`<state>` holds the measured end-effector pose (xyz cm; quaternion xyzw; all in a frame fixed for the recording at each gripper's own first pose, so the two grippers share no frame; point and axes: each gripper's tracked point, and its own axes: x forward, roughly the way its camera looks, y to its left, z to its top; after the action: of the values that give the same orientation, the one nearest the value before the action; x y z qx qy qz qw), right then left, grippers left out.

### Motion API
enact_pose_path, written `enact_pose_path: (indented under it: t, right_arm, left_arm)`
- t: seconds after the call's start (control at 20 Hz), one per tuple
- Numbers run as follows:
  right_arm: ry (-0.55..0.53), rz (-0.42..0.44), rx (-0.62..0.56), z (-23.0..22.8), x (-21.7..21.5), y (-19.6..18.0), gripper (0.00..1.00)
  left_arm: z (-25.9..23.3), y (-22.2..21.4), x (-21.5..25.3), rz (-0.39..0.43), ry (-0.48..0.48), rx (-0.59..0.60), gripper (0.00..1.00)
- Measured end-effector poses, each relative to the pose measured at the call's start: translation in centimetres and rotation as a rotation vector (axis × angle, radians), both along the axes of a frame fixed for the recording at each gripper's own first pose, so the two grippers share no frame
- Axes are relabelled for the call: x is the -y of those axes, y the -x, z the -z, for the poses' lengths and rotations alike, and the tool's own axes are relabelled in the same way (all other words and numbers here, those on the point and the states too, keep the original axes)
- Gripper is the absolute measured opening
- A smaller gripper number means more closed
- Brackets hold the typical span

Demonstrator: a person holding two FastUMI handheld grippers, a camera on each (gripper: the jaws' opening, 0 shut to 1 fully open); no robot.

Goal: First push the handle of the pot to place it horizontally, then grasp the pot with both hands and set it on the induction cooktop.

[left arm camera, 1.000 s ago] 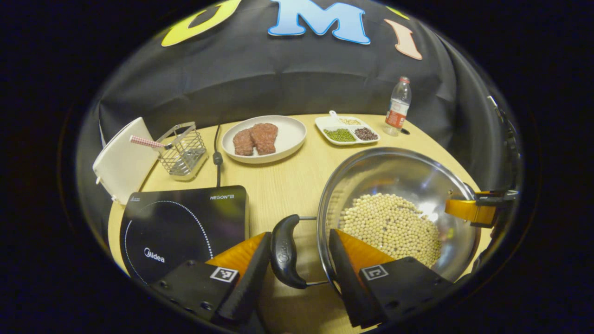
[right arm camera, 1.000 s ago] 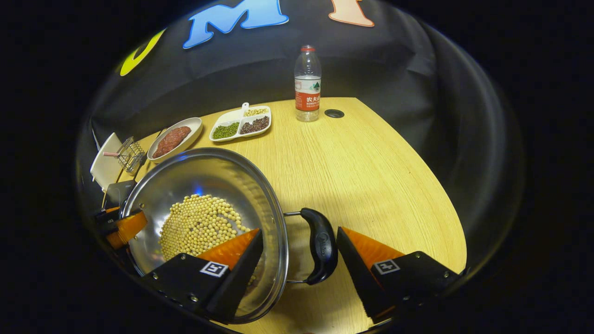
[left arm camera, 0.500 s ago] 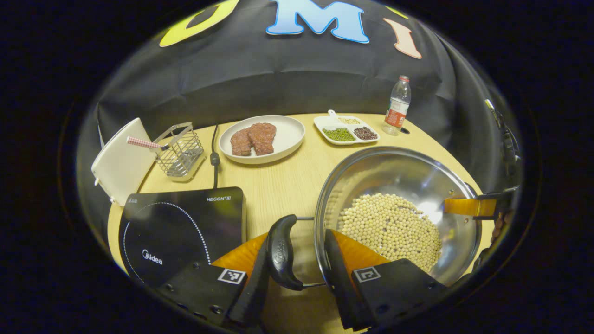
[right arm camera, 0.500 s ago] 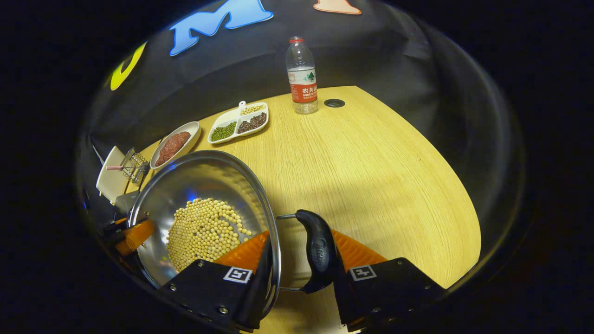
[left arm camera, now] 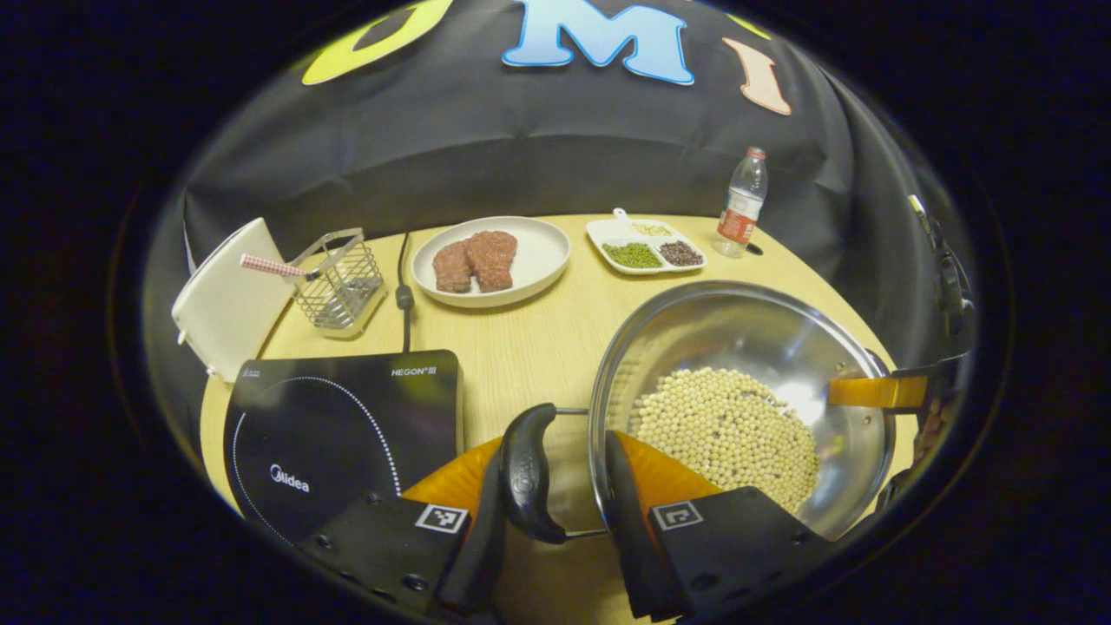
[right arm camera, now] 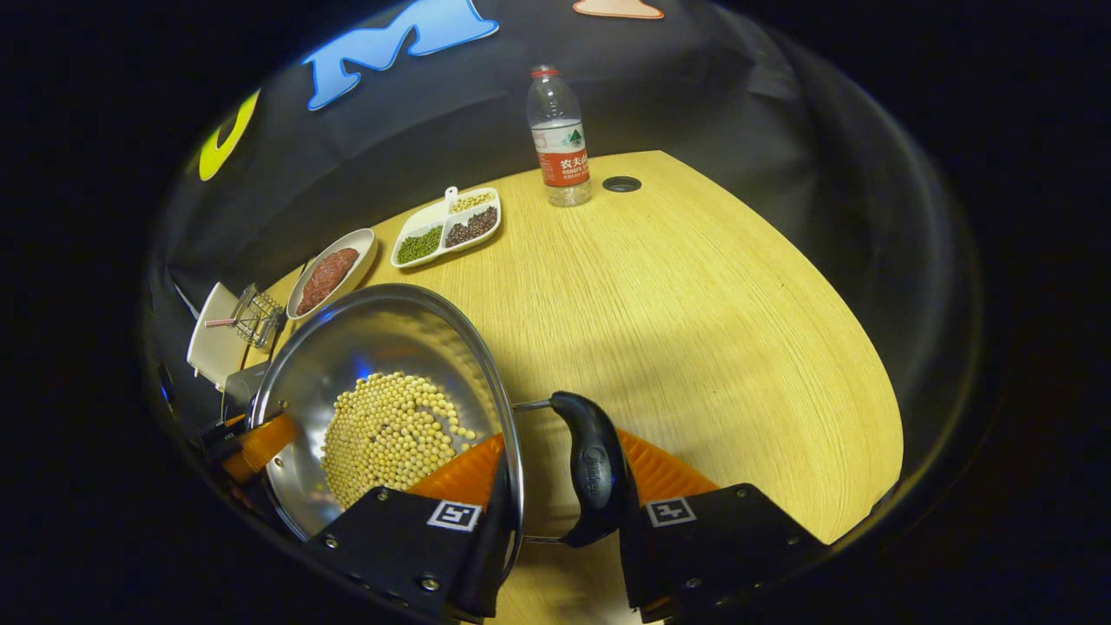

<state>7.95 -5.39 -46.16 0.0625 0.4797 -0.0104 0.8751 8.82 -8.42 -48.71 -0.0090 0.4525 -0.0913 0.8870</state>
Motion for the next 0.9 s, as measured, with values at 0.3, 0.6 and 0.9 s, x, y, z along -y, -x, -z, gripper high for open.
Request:
enact_pose_path:
  t: [0.3, 0.6, 0.9]
  right_arm:
    - [0.0, 0.002, 0.021, -3.4, -0.5, 1.4, 0.54]
    - [0.005, 0.003, 0.038, -6.6, -2.0, 2.9, 0.54]
    - [0.003, -0.002, 0.052, -9.2, -5.0, 4.4, 0.54]
  left_arm:
    - [-3.6, 0.5, -0.6, -0.001, 0.017, 0.031, 0.63]
    - [-7.1, 1.3, -2.2, -0.002, 0.029, 0.049, 0.66]
    - [-10.1, 1.9, -5.7, -0.006, 0.038, 0.072, 0.63]
